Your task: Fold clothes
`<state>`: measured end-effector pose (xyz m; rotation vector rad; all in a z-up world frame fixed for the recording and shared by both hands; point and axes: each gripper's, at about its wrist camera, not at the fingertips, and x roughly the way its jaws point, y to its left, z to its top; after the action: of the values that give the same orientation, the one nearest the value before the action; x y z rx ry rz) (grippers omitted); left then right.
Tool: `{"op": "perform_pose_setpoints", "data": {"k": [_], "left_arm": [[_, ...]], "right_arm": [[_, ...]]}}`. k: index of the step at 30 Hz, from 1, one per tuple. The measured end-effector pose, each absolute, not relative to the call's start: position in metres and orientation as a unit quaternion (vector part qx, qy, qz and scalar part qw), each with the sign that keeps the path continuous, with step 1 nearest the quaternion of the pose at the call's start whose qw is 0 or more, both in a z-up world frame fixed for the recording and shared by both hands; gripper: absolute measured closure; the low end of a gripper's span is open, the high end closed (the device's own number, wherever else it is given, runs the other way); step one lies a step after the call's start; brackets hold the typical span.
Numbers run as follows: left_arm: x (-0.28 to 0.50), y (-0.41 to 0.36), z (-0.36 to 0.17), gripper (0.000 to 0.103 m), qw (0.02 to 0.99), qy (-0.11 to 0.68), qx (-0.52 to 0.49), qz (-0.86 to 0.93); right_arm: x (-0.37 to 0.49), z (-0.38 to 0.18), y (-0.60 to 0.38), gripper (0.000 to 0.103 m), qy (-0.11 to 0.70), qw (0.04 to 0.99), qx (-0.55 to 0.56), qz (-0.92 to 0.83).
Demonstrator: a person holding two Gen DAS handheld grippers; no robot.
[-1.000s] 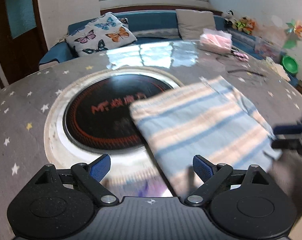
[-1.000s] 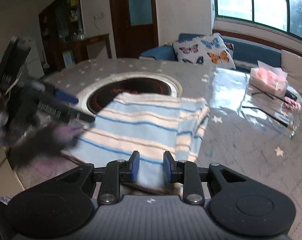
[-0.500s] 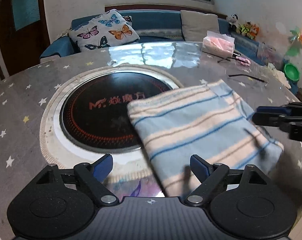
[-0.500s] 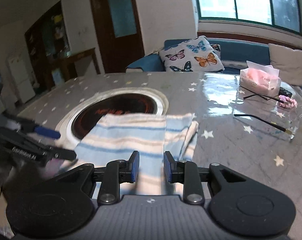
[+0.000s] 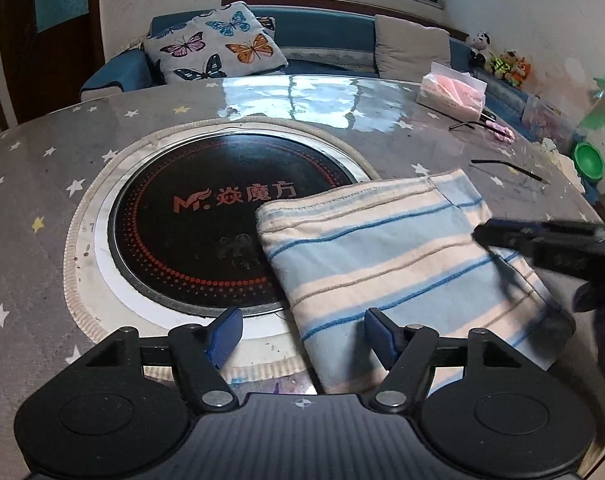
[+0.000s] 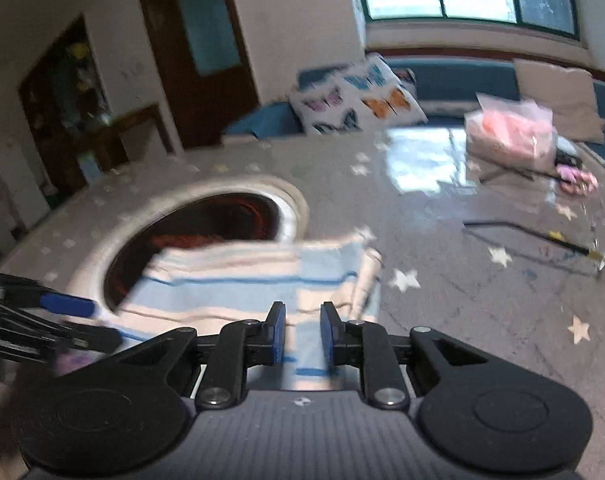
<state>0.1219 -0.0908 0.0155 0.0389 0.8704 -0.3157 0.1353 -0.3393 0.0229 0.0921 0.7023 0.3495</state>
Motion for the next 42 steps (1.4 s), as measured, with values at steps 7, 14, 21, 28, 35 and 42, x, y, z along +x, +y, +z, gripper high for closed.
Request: {"op": "perform_pose_setpoints", "data": {"k": [7,14,21,28,35,42], "left_arm": [[0.128,-0.085,0.016,0.032,0.891,0.427,-0.004,-0.153],[0.134,-0.088,0.012,0.032,0.886,0.437,-0.013,-0.153],[0.143,-0.093,0.004,0.037,0.878,0.450,-0.034,-0.162],[0.145,-0.090,0.005,0.066,0.873,0.450,-0.051,-0.182],[0.146,-0.092,0.005,0.064,0.872,0.449,-0.045,-0.191],[0.148,-0.093,0.003,0.067,0.869,0.449,-0.044,-0.202]], "right_arm": [[0.128,0.026,-0.350,0.068,0.327,0.932,0.067,0.141],[0.133,0.009,-0.364,0.068,0.361,0.915,0.119,0.136],[0.136,0.006,-0.366,0.082,0.367,0.908,0.142,0.142],[0.126,0.008,-0.368,0.090,0.367,0.904,0.164,0.142],[0.106,0.008,-0.374,0.086,0.368,0.903,0.172,0.139],[0.110,0.003,-0.373,0.086,0.371,0.900,0.189,0.130]]}}
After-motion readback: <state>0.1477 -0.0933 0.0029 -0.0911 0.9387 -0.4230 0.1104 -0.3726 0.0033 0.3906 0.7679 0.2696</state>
